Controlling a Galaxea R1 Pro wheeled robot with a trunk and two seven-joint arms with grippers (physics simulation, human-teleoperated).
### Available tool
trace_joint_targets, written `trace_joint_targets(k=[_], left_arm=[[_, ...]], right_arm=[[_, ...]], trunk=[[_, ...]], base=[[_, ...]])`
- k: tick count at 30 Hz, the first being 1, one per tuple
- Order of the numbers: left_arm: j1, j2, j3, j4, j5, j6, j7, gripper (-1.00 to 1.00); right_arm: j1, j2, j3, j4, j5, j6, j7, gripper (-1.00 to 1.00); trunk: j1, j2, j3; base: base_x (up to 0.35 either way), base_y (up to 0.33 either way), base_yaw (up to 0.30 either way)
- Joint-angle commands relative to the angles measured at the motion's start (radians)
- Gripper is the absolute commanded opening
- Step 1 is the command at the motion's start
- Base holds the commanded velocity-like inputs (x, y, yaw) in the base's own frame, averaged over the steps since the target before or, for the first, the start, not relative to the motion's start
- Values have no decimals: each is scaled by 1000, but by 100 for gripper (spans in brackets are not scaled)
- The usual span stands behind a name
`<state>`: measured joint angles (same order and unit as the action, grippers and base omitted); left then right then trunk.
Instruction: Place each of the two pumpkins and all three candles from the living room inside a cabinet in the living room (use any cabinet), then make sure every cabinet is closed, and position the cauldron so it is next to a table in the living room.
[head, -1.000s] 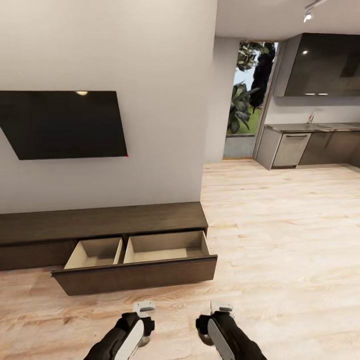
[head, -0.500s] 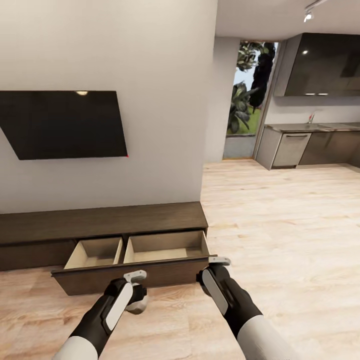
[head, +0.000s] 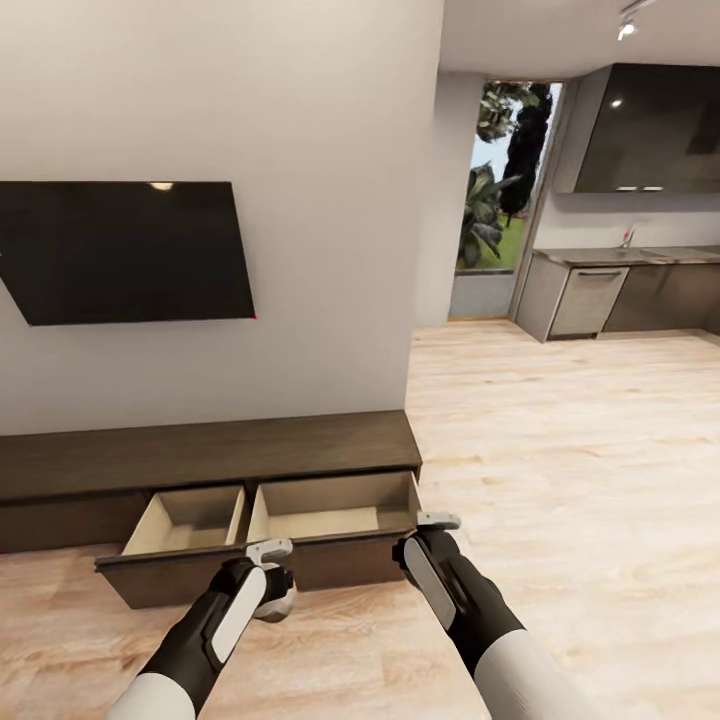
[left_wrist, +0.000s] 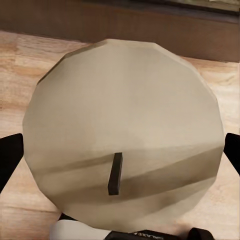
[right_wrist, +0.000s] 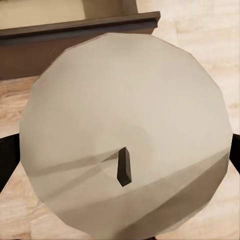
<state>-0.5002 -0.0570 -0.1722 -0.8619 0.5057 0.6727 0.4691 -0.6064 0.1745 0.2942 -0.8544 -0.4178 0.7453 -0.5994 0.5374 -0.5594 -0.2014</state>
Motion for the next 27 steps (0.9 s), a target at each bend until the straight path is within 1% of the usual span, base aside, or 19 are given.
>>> trace_joint_targets(k=[1, 8, 14, 18, 23, 27], left_arm=[[-1, 0, -3, -1, 11, 1, 10, -100], [-1, -6, -4, 0, 10, -2, 11, -100], [-1, -7, -4, 1, 10, -23, 11, -100], [-1, -8, -4, 1, 9, -25, 11, -100], [0, -9, -4, 1, 9, -25, 11, -100], [0, -9, -4, 1, 9, -25, 11, -100]], right_arm=[[-1, 0, 2, 0, -8, 2, -11, -100], [-1, 0, 2, 0, -6, 6, -10, -100], [-1, 0, 2, 0, -6, 6, -10, -100], [-1, 0, 2, 0, -6, 6, -10, -100], [-1, 0, 3, 0, -6, 7, -10, -100], [0, 0, 3, 0, -6, 8, -10, -100]], trunk=[[1, -2, -2], [1, -2, -2], [1, -2, -2], [1, -2, -2], [1, -2, -2], [1, -2, -2]], base=[[100, 35, 0], [36, 21, 0], [143, 126, 0], [217, 10, 0], [61, -3, 0], [245, -27, 0]])
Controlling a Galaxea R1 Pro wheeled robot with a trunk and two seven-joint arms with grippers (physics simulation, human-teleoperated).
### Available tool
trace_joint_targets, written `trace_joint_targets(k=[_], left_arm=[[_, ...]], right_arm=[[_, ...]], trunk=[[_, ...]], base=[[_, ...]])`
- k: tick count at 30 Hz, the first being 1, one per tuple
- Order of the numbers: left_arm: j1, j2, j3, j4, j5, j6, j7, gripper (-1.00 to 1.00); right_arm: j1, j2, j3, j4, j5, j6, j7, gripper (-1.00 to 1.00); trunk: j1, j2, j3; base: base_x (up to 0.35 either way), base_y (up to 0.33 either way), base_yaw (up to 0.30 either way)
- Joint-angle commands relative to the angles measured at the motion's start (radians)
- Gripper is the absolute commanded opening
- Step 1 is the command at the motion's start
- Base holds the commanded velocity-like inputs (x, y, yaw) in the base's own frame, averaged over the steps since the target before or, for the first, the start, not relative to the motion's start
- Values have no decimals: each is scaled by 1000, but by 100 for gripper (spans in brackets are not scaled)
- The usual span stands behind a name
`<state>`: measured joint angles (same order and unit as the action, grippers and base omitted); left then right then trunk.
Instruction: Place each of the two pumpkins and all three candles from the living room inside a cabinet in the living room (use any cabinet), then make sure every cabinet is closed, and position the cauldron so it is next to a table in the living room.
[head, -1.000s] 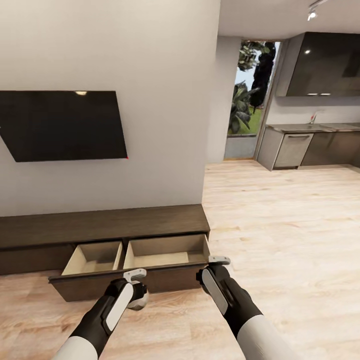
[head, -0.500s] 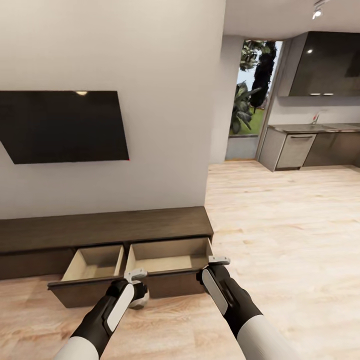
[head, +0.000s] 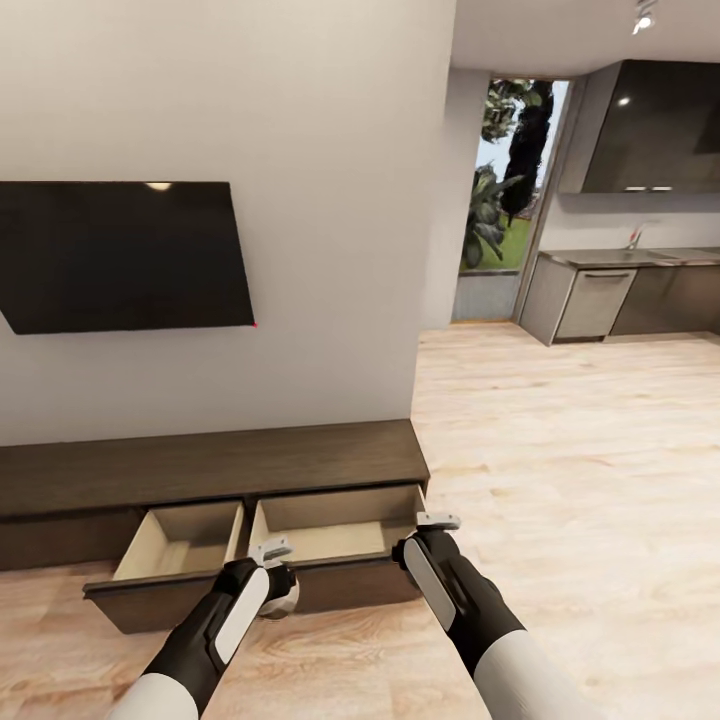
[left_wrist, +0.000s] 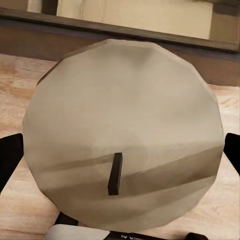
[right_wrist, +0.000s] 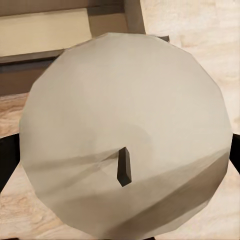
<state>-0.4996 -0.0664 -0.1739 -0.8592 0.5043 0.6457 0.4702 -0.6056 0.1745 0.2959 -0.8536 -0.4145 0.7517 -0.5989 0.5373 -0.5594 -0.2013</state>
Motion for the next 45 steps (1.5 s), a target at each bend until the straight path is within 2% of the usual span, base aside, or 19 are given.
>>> trace_joint_targets(k=[1, 11, 13, 16, 18, 20, 26, 41, 45], left_arm=[[-1, 0, -3, -1, 11, 2, 10, -100], [-1, 0, -3, 1, 10, 2, 10, -100], [-1, -1, -6, 2, 11, 2, 10, -100], [-1, 1, -44, 2, 11, -6, 10, -100], [-1, 1, -70, 2, 12, -26, 10, -100], [-1, 1, -81, 2, 14, -35, 10, -100], [-1, 1, -86, 2, 14, -39, 10, -100], [-1, 0, -87, 3, 14, -41, 11, -100], [-1, 0, -87, 3, 14, -41, 10, -100]], right_arm=[[-1, 0, 2, -1, -10, 3, -10, -100], [-1, 0, 4, -2, -10, 6, -3, -100], [-1, 0, 21, -2, -9, 5, -2, -100], [0, 0, 53, -2, -9, 2, -3, -100], [-1, 0, 62, -2, -9, 2, -4, -100], [-1, 0, 65, -2, -10, 2, -3, -100], [-1, 0, 66, -2, -11, 2, -2, -100], [0, 0, 67, -2, -12, 2, -2, -100], [-1, 0, 68, -2, -12, 2, -2, -100]], trunk=[[1, -2, -2], [1, -2, -2], [1, -2, -2], [1, -2, -2], [1, -2, -2], [1, -2, -2], [1, -2, -2], [1, -2, -2], [1, -2, -2]], base=[[149, -6, 0], [150, -1, 5], [85, 0, 54], [179, 21, 15], [296, 57, 4], [262, 26, 1], [103, 20, 26], [204, -15, 265], [125, -30, 80]])
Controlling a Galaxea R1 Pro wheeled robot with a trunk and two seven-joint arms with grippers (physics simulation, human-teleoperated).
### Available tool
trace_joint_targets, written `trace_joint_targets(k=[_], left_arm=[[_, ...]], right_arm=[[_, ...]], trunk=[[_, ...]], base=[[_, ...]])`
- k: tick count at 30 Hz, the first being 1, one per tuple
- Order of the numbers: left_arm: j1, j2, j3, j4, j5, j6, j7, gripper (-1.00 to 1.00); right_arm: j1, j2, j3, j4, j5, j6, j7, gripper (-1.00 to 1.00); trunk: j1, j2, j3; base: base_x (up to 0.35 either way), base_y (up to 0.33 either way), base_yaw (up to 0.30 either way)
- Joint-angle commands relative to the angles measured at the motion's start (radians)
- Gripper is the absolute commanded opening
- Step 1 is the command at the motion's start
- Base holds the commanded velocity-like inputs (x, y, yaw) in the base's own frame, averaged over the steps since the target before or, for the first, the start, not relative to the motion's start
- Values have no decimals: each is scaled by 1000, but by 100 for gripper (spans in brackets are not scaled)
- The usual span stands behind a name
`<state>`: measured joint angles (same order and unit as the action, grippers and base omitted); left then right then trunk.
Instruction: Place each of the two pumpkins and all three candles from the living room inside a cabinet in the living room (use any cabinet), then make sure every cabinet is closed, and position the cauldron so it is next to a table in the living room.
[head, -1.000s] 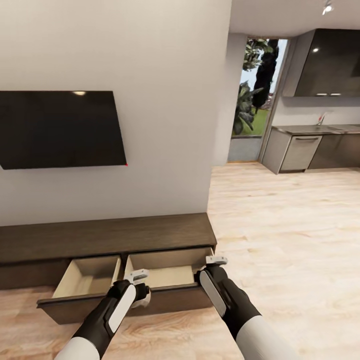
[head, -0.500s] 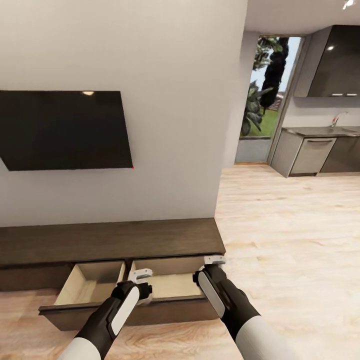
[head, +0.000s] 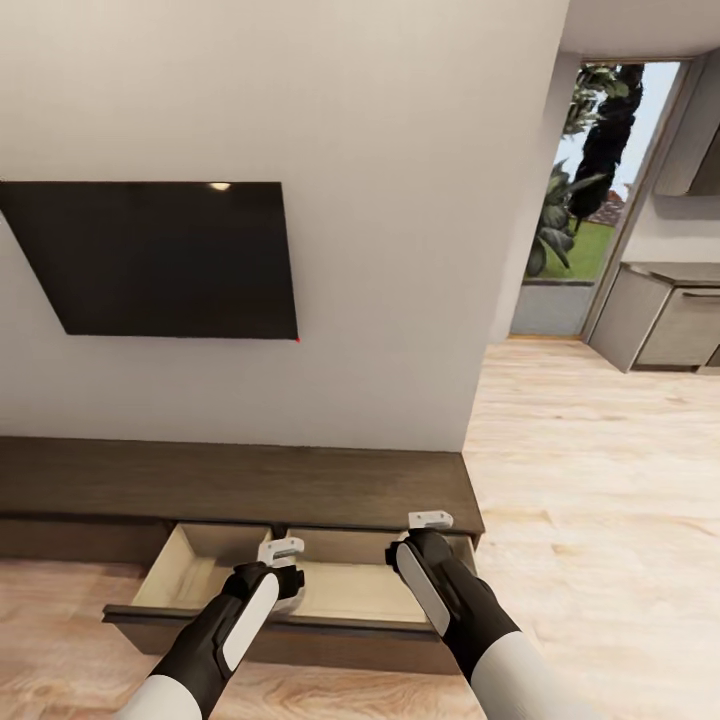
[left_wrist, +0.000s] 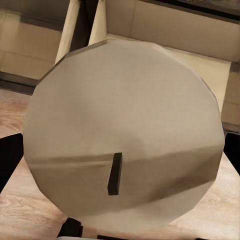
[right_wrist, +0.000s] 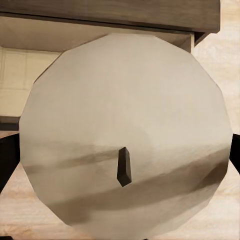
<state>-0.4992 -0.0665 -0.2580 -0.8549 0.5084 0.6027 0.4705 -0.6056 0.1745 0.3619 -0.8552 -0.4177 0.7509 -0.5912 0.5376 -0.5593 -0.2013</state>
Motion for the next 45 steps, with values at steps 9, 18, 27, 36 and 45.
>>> trace_joint_targets(k=[9, 18, 27, 36, 45], left_arm=[[-1, 1, -3, -1, 10, 2, 10, -100], [-1, 2, -3, -1, 9, 2, 10, -100], [-1, 1, -3, -2, 8, 2, 10, -100], [-1, 0, -6, -1, 8, 2, 10, -100], [-1, -7, -10, -1, 9, 0, 10, -100]], right_arm=[[-1, 0, 2, -2, -9, 2, -9, -100], [-1, 0, 2, -2, -10, 2, -9, -100], [-2, 0, -2, -1, -15, 4, -9, -100], [-2, 0, -14, 5, -17, 7, -11, -100], [-2, 0, -16, 13, -18, 10, -14, -100]], trunk=[[1, -2, -2], [1, -2, -2], [1, -2, -2], [1, -2, -2], [1, -2, -2]], base=[[6, -1, 3], [98, 39, 0], [62, 5, 0], [74, -30, 0], [69, -13, 0]])
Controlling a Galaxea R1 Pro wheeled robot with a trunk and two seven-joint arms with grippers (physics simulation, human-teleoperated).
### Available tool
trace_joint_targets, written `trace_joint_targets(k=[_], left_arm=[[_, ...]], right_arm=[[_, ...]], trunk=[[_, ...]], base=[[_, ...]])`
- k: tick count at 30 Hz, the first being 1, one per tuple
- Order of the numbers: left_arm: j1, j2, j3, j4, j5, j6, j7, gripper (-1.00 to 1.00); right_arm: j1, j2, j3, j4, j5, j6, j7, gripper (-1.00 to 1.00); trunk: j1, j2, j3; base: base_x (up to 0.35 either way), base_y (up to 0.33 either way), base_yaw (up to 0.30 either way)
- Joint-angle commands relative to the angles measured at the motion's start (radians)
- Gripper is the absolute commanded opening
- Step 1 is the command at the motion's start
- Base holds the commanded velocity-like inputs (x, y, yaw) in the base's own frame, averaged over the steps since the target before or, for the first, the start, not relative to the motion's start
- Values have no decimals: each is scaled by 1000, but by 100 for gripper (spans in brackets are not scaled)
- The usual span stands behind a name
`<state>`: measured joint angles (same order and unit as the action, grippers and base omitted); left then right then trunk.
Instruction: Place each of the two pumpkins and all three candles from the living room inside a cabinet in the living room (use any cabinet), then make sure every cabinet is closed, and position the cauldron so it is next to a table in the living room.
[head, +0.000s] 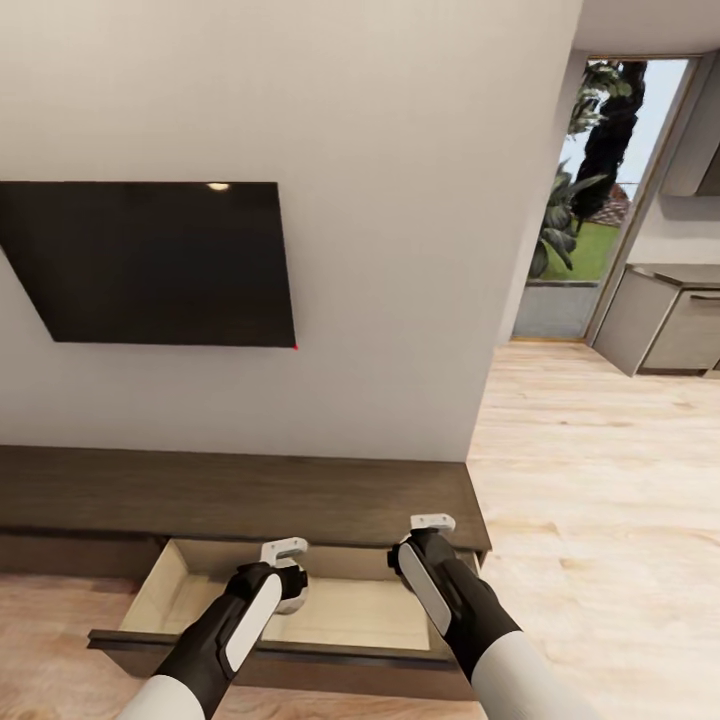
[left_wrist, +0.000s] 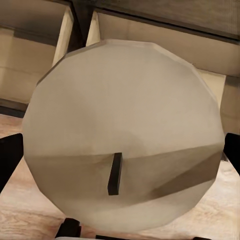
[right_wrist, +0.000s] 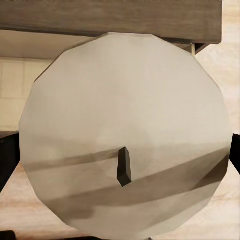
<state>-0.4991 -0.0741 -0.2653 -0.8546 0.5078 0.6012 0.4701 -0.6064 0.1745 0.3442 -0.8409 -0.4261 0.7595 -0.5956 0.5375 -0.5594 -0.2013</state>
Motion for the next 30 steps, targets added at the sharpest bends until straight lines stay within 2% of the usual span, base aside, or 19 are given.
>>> trace_joint_targets(k=[1, 6, 12, 18, 30], left_arm=[[-1, 0, -3, -1, 10, 2, 10, -100], [-1, -1, -3, -1, 10, -4, 10, -100], [-1, -16, -13, 42, 8, -57, 9, -100], [-1, -27, -65, 46, 9, -75, 10, -100], [-1, -44, -71, 48, 10, -78, 9, -100]], right_arm=[[-1, 0, -1, 0, -10, 2, -10, -100], [-3, 0, -12, 24, -11, 3, -11, -100], [-4, 0, -14, 42, -12, -1, -12, -100], [-4, 0, -14, 43, -14, -1, -11, -100], [-4, 0, -13, 50, -14, 0, -7, -100]], trunk=[[1, -2, -2], [1, -2, -2], [1, -2, -2], [1, -2, -2], [1, -2, -2]], base=[[76, 0, 0], [80, 0, 0], [98, 0, 0], [86, 0, 0], [105, 0, 0]])
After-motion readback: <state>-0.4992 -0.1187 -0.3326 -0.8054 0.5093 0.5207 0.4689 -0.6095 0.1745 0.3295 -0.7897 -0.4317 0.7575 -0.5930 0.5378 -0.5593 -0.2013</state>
